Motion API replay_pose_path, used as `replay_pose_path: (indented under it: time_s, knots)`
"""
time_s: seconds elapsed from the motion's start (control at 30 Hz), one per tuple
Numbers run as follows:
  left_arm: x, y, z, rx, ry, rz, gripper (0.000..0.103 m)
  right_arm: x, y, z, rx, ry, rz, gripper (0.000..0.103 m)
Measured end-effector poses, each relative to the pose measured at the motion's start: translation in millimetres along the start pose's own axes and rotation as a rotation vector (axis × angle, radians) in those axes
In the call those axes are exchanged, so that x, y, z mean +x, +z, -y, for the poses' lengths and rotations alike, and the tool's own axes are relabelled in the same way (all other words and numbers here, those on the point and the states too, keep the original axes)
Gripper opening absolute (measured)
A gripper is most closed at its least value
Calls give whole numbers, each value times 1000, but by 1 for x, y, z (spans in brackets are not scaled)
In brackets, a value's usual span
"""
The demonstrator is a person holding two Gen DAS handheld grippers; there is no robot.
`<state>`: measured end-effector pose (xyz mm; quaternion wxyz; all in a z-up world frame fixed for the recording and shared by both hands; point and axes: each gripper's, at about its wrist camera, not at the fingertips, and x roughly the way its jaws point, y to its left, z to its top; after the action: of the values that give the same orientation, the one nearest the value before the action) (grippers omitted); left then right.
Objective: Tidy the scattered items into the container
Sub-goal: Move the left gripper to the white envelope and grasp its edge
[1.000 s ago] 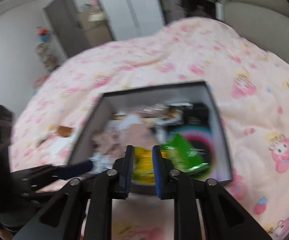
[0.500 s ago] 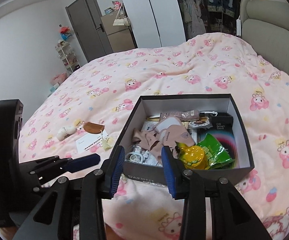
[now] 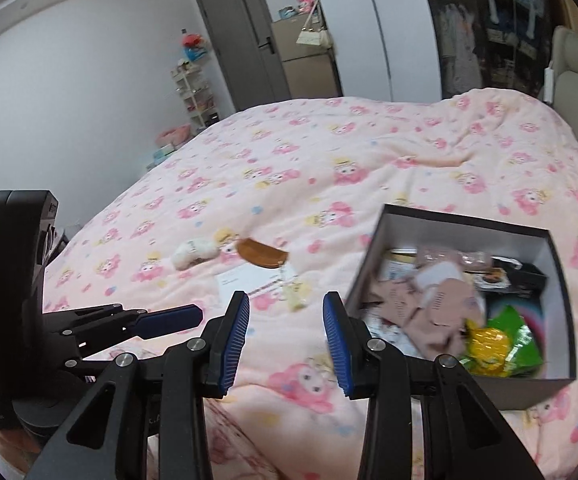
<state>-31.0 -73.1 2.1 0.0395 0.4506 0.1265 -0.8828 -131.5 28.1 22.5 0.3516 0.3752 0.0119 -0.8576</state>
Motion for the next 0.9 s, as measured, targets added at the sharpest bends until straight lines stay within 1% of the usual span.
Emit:
replay_pose_path:
  time_s: [0.07,0.1,0.17,0.23,0.27,0.33,0.37,0.43,0.47,0.53,0.6,0.7,0.73,0.77,0.8,0.83,0.87,0.9]
  knots:
    - [2,-1,-13,-25,3,-2,46,10,3,-9,-15,-3,-19,34]
    - [4,-1,-19,-44,-3,-10,49,13,5,-11,-23,-6,-23,34]
    - [18,-2,-39,-165,-39,-55,51,21,8,-13,-44,-3,-19,34]
    - [35,-5,-62,-305,-129,-81,51,33,11,-7,-39,-30,-49,34]
    - [43,-5,-72,-342,-127,-88,51,41,12,-2,-25,-56,-74,34]
    - [56,-3,-90,-380,-61,-86,50,57,14,7,5,-66,-114,34]
    - [60,-2,-100,-407,-54,-81,50,64,16,9,7,-68,-127,34]
    - [73,3,-128,-499,-72,-87,51,84,20,7,-8,-87,-158,34]
    - [80,5,-140,-546,-65,-90,51,92,22,5,-15,-97,-173,34]
    - [93,12,-167,-651,-3,-77,51,111,26,3,-23,-106,-207,34]
    - [107,18,-187,-720,24,-75,51,130,35,5,3,-121,-228,34]
    - [130,18,-213,-801,20,-108,51,162,50,1,13,-98,-246,34]
    - [140,15,-219,-815,37,-125,51,176,53,-2,-1,-99,-258,34]
    - [152,9,-224,-851,30,-170,51,195,54,-4,-21,-110,-281,35]
    - [162,2,-228,-899,-23,-200,51,209,53,-6,-37,-127,-303,35]
    - [168,-1,-230,-926,-52,-220,50,227,50,-7,-66,-165,-336,35]
    - [169,-3,-232,-941,-48,-226,49,241,45,-7,-98,-213,-365,35]
    - [163,-4,-233,-957,-16,-198,48,250,42,-4,-105,-241,-377,35]
